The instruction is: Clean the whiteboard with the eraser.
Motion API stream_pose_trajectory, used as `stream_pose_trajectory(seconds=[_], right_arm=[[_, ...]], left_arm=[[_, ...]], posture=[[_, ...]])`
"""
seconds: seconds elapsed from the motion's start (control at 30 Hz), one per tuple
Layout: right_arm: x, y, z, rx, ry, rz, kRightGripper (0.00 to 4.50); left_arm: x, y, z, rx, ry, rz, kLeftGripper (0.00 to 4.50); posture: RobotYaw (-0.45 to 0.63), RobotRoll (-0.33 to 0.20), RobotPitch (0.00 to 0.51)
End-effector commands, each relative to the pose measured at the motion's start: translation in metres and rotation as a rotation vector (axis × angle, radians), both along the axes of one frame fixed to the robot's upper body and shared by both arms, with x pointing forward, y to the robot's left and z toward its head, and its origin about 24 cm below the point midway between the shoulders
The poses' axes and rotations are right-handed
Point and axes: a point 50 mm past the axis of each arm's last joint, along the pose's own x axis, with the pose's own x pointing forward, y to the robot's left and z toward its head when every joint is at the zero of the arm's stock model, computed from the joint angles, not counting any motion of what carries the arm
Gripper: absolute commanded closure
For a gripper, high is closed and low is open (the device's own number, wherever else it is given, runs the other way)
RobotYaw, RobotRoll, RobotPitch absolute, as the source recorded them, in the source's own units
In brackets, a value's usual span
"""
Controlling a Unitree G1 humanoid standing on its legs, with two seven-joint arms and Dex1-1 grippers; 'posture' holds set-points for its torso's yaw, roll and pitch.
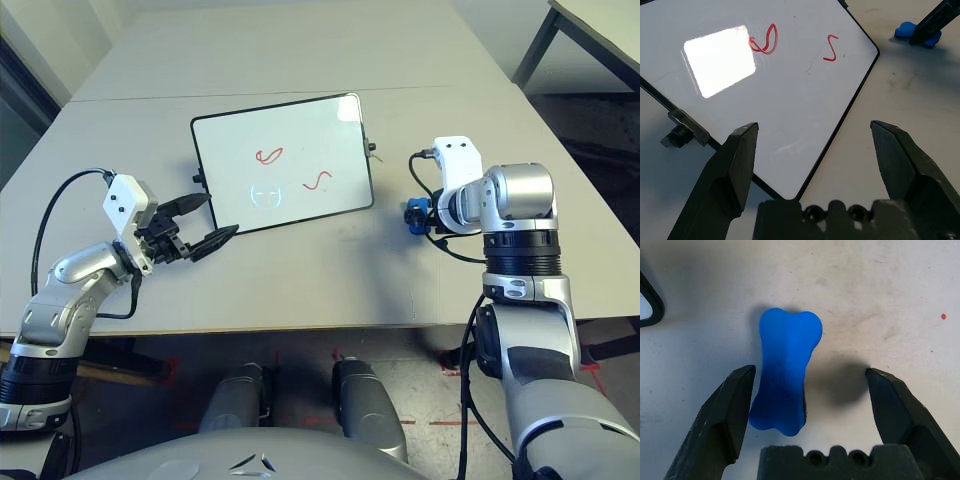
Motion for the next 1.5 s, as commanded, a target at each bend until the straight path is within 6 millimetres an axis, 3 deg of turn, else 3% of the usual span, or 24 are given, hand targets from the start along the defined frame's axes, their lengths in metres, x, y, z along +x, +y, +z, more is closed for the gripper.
stream_pose_trajectory(seconds=[0.03, 0.2, 0.33, 0.5, 0.63, 0.77, 1.03, 1.5], right_arm=[[-0.005, -0.002, -0.011, 0.0, 0.057, -0.004, 1.0], [-0.003, 0.001, -0.012, -0.015, 0.021, 0.029, 2.88], [0.002, 0.005, 0.004, -0.081, -0.071, 0.158, 4.1], [0.011, 0.011, 0.032, -0.186, -0.189, 0.378, 4.11], [0.021, 0.031, 0.07, -0.369, -0.354, 0.666, 4.11], [0.021, 0.053, 0.087, -0.538, -0.421, 0.936, 4.11], [0.023, 0.081, 0.084, -0.851, -0.446, 1.29, 4.11], [0.039, 0.11, 0.064, -0.957, -0.467, 1.391, 4.11]], left_arm=[[0.003, 0.001, -0.002, 0.015, 0.003, 0.001, 0.0], [0.004, 0.002, -0.003, 0.016, 0.001, 0.004, 0.0], [0.004, 0.006, -0.001, 0.018, -0.006, 0.013, 0.0], [0.006, 0.011, 0.001, 0.025, -0.012, 0.02, 0.0], [0.008, 0.013, 0.004, 0.033, -0.021, 0.023, 0.0], [0.01, 0.012, 0.007, 0.036, -0.032, 0.02, 0.0], [0.013, 0.008, 0.009, 0.042, -0.039, 0.001, 0.0], [0.012, 0.002, 0.01, 0.063, -0.045, -0.027, 0.0]], posture=[[-0.05, 0.0, 0.109], [-0.05, 0.0, 0.107], [-0.05, 0.0, 0.105], [-0.06, 0.0, 0.102], [-0.06, 0.0, 0.096], [-0.06, 0.0, 0.091], [-0.07, 0.0, 0.086], [-0.05, 0.0, 0.08]])
